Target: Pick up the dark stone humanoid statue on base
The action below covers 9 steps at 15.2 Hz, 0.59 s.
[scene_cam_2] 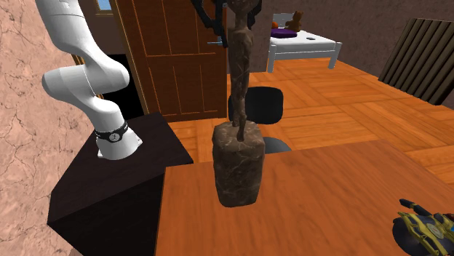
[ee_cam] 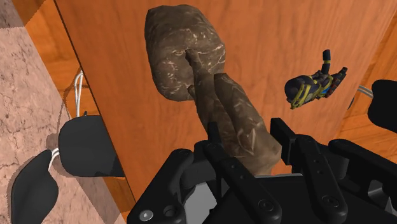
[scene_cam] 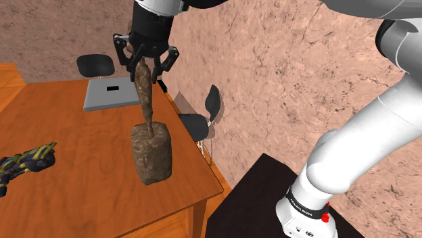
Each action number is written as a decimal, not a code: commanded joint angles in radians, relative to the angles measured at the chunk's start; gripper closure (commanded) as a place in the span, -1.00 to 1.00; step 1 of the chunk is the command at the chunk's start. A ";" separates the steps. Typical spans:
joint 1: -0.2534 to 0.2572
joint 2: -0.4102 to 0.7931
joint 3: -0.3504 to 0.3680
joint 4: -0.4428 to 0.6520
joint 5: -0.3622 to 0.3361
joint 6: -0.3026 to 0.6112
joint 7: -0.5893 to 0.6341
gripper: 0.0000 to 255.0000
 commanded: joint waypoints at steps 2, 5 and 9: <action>0.000 -0.001 0.000 -0.003 0.001 0.000 0.000 1.00; 0.000 0.000 0.001 -0.002 0.001 0.000 0.001 1.00; -0.003 0.013 0.002 0.052 -0.007 -0.042 0.003 1.00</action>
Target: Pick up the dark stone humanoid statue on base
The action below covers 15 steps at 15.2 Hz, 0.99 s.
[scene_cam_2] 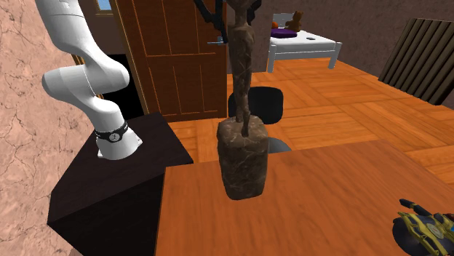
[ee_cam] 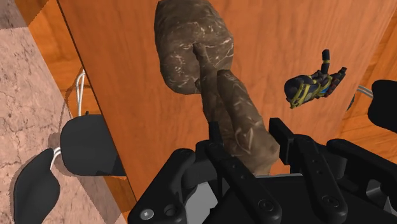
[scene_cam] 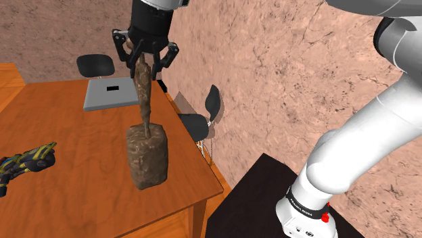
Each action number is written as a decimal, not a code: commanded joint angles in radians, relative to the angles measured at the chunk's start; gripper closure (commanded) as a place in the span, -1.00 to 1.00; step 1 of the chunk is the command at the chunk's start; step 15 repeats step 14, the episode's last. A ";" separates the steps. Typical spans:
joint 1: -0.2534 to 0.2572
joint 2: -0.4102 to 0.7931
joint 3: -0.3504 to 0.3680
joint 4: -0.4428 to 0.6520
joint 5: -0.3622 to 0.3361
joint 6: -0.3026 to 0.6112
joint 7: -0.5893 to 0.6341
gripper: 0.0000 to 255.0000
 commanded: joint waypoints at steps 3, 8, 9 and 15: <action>-0.004 0.017 0.004 0.070 -0.010 -0.051 0.004 1.00; -0.009 0.047 0.011 0.167 -0.026 -0.121 0.011 1.00; -0.010 0.054 0.013 0.188 -0.030 -0.136 0.012 1.00; -0.013 0.079 0.021 0.255 -0.044 -0.182 0.019 1.00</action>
